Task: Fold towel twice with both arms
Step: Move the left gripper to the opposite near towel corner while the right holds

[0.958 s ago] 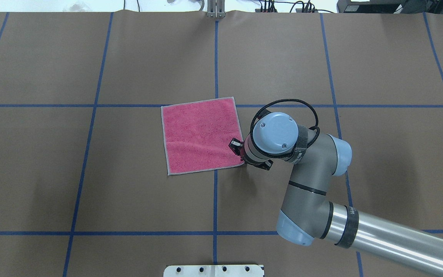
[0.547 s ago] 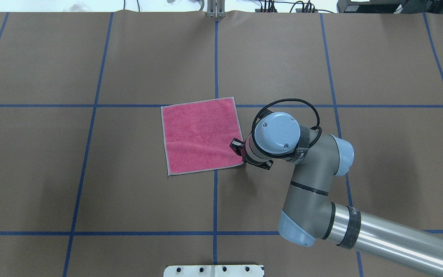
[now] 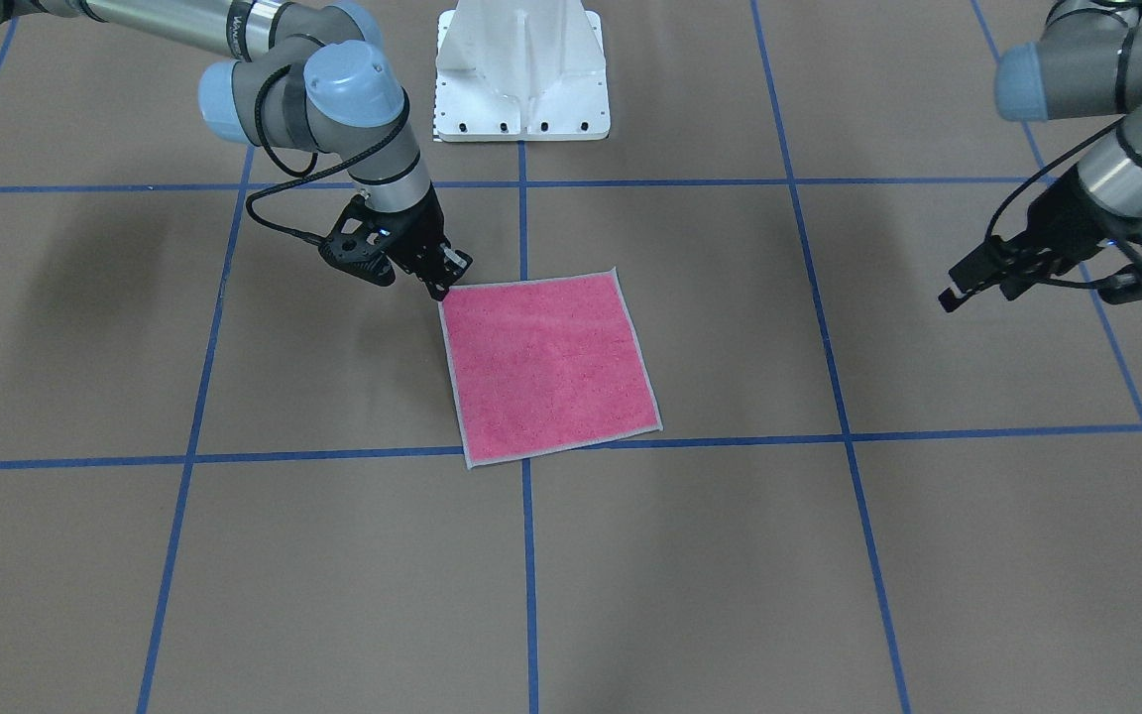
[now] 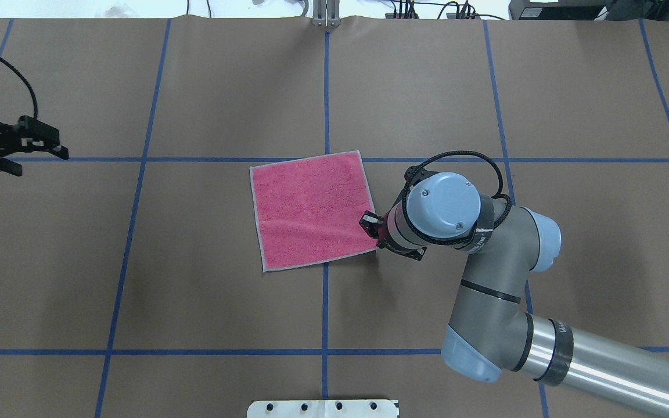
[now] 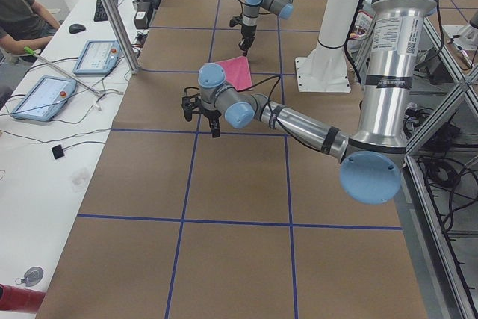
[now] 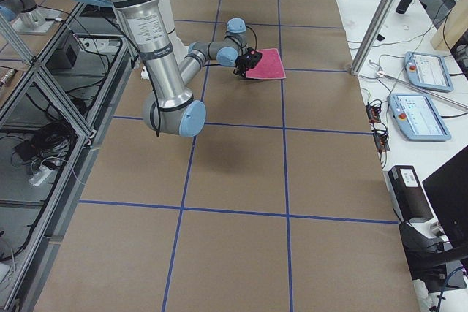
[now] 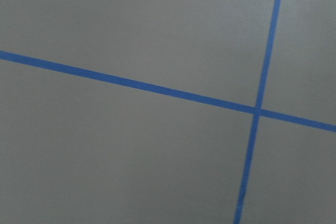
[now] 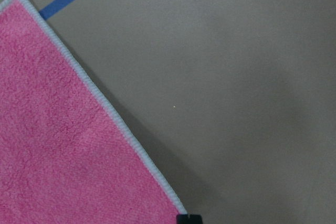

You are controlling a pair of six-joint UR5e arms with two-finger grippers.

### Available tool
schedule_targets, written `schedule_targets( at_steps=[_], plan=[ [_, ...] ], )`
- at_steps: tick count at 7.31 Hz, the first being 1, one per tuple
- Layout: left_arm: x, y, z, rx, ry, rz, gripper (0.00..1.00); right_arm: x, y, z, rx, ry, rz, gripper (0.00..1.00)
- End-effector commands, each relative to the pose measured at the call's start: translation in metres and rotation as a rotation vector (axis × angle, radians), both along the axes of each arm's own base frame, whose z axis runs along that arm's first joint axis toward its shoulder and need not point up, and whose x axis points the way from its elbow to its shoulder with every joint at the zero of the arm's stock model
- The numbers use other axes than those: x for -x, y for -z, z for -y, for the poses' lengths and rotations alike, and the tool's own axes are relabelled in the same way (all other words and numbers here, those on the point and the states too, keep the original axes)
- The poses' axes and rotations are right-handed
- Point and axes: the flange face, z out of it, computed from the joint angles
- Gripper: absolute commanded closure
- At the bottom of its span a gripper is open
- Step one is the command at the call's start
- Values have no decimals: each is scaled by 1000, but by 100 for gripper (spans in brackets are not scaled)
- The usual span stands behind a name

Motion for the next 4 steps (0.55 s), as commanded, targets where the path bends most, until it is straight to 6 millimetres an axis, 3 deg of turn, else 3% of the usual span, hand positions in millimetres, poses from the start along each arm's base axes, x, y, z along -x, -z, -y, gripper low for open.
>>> schedule_targets(
  at_steps=[1, 3, 4],
  plan=[
    [-74, 53, -4, 44, 46, -30, 0, -8, -2, -20, 2, 17, 12, 100],
    [-136, 95, -25, 96, 77, -66, 0, -4, 6, -41, 48, 19, 8, 100],
    [-177, 110, -50, 116, 108, -67, 0, -4, 8, -47, 49, 27, 6, 100]
  ],
)
